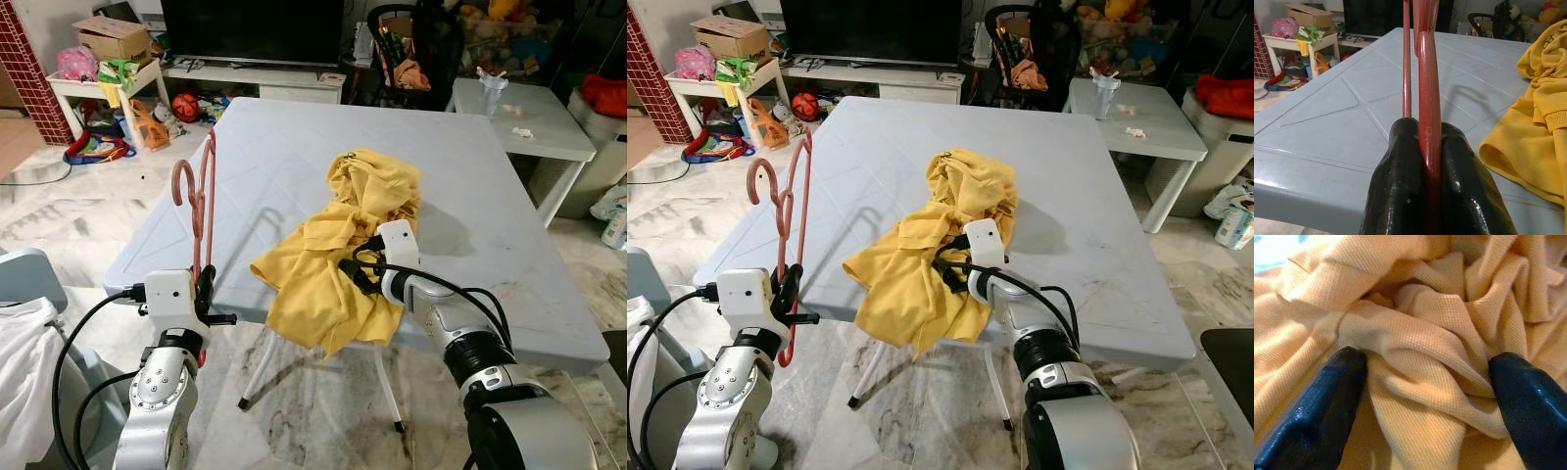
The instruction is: Hang hanger
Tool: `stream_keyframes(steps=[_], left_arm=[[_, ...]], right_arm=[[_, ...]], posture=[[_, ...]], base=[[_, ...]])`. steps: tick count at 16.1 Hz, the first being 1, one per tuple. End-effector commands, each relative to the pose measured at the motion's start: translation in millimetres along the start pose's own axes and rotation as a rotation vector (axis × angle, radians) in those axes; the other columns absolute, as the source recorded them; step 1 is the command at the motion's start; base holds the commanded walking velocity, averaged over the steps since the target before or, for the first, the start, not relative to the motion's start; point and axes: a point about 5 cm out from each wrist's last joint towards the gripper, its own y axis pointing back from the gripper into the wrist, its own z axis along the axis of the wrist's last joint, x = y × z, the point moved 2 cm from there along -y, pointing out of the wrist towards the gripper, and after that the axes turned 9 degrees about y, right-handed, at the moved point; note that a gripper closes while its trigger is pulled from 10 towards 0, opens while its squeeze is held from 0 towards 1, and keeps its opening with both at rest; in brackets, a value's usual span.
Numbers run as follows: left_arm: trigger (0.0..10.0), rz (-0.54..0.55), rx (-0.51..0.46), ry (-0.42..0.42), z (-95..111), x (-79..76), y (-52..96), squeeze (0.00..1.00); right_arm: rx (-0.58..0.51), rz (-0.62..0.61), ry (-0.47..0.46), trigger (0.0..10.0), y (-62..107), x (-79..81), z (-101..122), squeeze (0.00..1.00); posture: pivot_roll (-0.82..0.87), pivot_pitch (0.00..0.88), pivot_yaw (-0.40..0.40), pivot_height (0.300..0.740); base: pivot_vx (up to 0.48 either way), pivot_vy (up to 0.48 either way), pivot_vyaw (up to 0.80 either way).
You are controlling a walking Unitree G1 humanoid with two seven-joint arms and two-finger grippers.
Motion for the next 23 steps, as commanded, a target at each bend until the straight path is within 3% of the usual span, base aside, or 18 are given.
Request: stream_keyframes(steps=[1,5,6,7,8,10,11,15,17,20,23], left_arm=[[10.0,0.023,0.063,-0.002,-13.5,5.1,2.8,0.0],[10.0,0.022,0.063,-0.002,-13.9,4.9,2.8,0.0],[10.0,0.019,0.065,-0.002,-14.5,4.3,2.9,0.0],[10.0,0.016,0.067,-0.002,-15.0,3.7,3.0,0.0],[10.0,0.014,0.067,-0.003,-15.1,3.2,3.1,0.0],[10.0,0.012,0.068,-0.006,-14.8,3.6,2.8,0.0],[10.0,0.009,0.067,-0.007,-14.2,3.5,2.5,0.0],[10.0,0.007,0.069,-0.01,-13.8,3.6,2.1,0.0],[10.0,0.006,0.067,-0.007,-13.5,2.6,2.0,0.0],[10.0,0.006,0.068,-0.007,-14.2,1.3,2.3,0.0],[10.0,0.013,0.065,-0.004,-14.0,1.1,3.7,0.0]], right_arm=[[-0.074,-0.033,-0.024,0.0,-0.8,-2.0,11.8,0.0],[-0.179,-0.074,-0.039,0.0,3.5,-13.7,28.7,0.0],[-0.17,-0.074,-0.025,9.3,4.2,-15.6,27.3,0.0],[-0.164,-0.073,-0.016,10.0,4.9,-16.7,24.8,0.0],[-0.176,-0.076,-0.027,0.0,5.9,-17.9,24.0,0.0],[-0.134,-0.076,-0.004,0.0,7.1,-19.2,12.0,0.0],[-0.11,-0.048,-0.001,10.0,6.5,-15.5,8.3,0.0],[-0.012,0.078,0.109,10.0,4.6,3.0,-7.5,0.0],[0.023,0.063,0.124,10.0,-0.5,11.4,-12.4,0.0],[0.044,-0.066,0.066,10.0,-13.0,16.1,6.2,0.0],[0.014,-0.12,-0.013,10.0,-20.3,23.9,33.6,0.0]], posture=[[0.02,0.0,-0.071,0.74],[0.01,0.0,-0.065,0.74],[0.01,0.0,-0.062,0.74],[0.01,0.0,-0.061,0.74],[0.01,0.0,-0.059,0.74],[0.01,0.0,-0.055,0.74],[0.01,0.0,-0.053,0.74],[0.01,0.0,-0.053,0.74],[0.02,0.0,-0.056,0.74],[0.02,0.0,-0.06,0.74],[0.04,0.0,-0.076,0.74]], base=[[0.0,0.0,0.0],[0.0,0.0,0.0],[0.0,0.0,0.0],[0.0,0.0,0.0],[0.0,0.0,0.0],[0.0,0.0,0.0],[0.0,0.0,0.0],[0.0,0.0,0.0],[0.0,0.0,0.0],[0.0,0.0,0.0],[0.0,0.0,0.0]])
